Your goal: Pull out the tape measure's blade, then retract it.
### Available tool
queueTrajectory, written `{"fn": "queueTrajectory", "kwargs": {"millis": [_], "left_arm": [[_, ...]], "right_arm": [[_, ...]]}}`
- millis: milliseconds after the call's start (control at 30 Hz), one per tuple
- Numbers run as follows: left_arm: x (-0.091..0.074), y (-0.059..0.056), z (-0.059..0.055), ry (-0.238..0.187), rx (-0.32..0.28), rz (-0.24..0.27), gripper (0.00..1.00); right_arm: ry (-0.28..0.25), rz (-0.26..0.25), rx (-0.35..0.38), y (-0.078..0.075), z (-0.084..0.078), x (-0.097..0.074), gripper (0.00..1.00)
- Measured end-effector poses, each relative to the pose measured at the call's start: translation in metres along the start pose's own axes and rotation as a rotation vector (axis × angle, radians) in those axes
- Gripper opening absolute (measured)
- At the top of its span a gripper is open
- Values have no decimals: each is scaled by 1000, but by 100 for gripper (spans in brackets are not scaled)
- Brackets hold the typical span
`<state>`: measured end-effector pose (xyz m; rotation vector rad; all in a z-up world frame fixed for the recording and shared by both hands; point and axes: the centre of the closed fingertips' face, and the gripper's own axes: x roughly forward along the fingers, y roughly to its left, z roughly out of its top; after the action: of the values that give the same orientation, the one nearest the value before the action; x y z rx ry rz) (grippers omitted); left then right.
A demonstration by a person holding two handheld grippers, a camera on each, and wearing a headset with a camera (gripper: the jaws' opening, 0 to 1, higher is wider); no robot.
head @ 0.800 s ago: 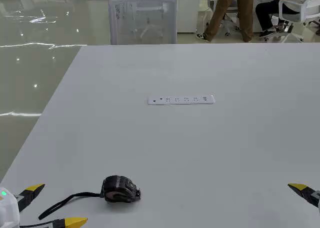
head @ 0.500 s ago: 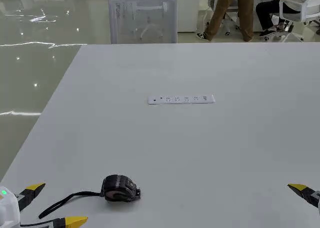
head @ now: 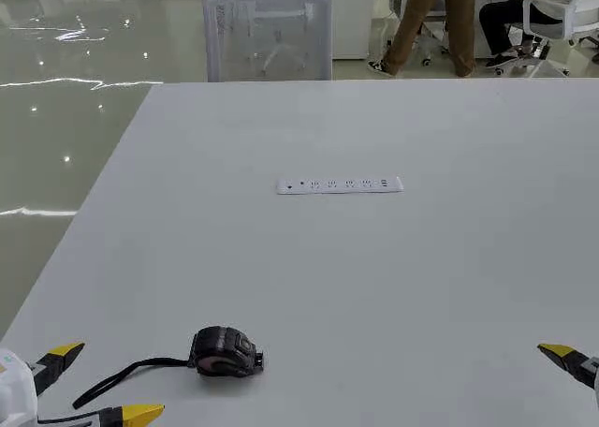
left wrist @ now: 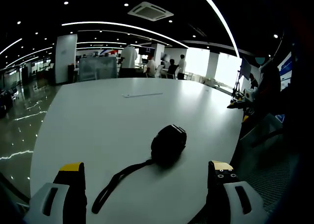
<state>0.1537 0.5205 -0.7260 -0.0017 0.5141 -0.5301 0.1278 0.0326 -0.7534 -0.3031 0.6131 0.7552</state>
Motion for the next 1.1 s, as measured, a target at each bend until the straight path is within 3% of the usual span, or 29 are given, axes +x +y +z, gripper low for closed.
{"fn": "queueTrajectory", "kwargs": {"millis": [267, 367, 433, 567, 633, 867, 967, 1100], "left_arm": [[2, 0, 0, -1, 10, -9, 100], [4, -2, 4, -5, 33, -32, 100], [8, -4, 6, 15, 64, -53, 100], [19, -4, 18, 24, 109, -83, 100], [25, -8, 17, 65, 126, -119, 100], [44, -21, 23, 135, 222, -218, 100], [52, -26, 19, 188, 309, -263, 100], [61, -28, 16, 237, 356, -295, 100]], "right_arm": [[4, 0, -6, -2, 1, -1, 100], [10, 5, -20, -4, 1, 0, 100], [17, 12, -33, -4, 4, 3, 100], [18, 27, -63, -4, 13, 11, 100], [16, 37, -76, -3, 19, 16, 100], [12, 73, -117, -1, 38, 33, 100], [14, 98, -145, 4, 46, 42, 100], [14, 125, -170, 8, 54, 54, 100]]}}
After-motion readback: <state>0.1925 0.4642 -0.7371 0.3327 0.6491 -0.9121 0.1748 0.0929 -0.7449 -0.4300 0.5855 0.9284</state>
